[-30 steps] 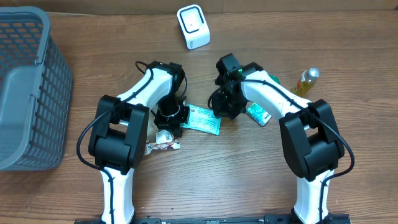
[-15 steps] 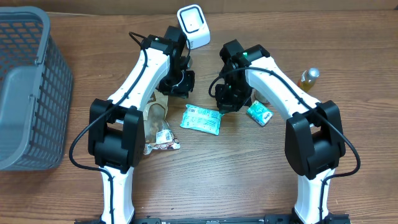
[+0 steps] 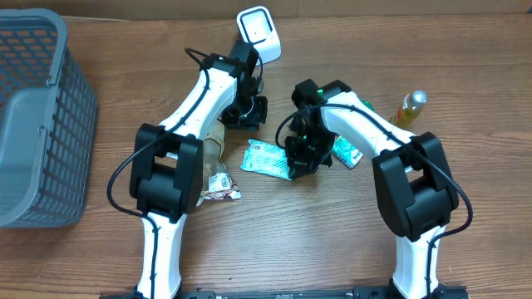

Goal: Scan the item barcode

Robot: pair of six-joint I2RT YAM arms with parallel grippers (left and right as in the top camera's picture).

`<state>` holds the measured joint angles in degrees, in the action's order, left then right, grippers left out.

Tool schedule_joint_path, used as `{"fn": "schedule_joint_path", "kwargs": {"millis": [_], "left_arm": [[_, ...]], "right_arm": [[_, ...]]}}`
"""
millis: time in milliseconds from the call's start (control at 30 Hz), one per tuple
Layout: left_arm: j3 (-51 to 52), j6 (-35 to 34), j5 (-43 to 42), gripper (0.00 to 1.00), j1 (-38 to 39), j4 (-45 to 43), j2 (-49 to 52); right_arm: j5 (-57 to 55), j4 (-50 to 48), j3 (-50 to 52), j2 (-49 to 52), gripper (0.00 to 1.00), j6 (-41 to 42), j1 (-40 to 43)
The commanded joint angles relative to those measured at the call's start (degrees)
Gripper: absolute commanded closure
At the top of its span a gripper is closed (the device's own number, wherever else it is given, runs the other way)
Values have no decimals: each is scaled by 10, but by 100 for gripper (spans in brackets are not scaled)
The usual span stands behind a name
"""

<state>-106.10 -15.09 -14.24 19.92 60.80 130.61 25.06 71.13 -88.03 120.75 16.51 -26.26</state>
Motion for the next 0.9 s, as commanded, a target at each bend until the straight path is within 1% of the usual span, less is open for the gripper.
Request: {"fn": "schedule_joint_path", "kwargs": {"millis": [0,100,200,333,400,567,667,733,867], "left_arm": [[3,-3,8,96,4,7,23],[3,-1,10,96,4,9,24],[3,-1,12,96,4,24,24],[3,2,11,96,4,49,24],[3,10,12,96,4,64,24],[3,17,11,96,4,70,24],[3,16,9,95,3,46,24],[3,16,7,94,3,23,24],[3,18,7,95,4,40,24]], "right_arm": [[20,-3,7,-1,96,4,-27],[10,-15,7,-1,96,30,-50],[-22,-34,7,-1,96,85,-71],[-46,-55,7,-1,96,101,-89],[-72,-55,7,-1,96,122,-93],[-85,-62,19,-1,96,123,-92],[-87,-85,43,-1,96,123,-92],[-88,-112,63,-1,92,122,-92],[-106,-122,64,-1,91,122,-82]]}}
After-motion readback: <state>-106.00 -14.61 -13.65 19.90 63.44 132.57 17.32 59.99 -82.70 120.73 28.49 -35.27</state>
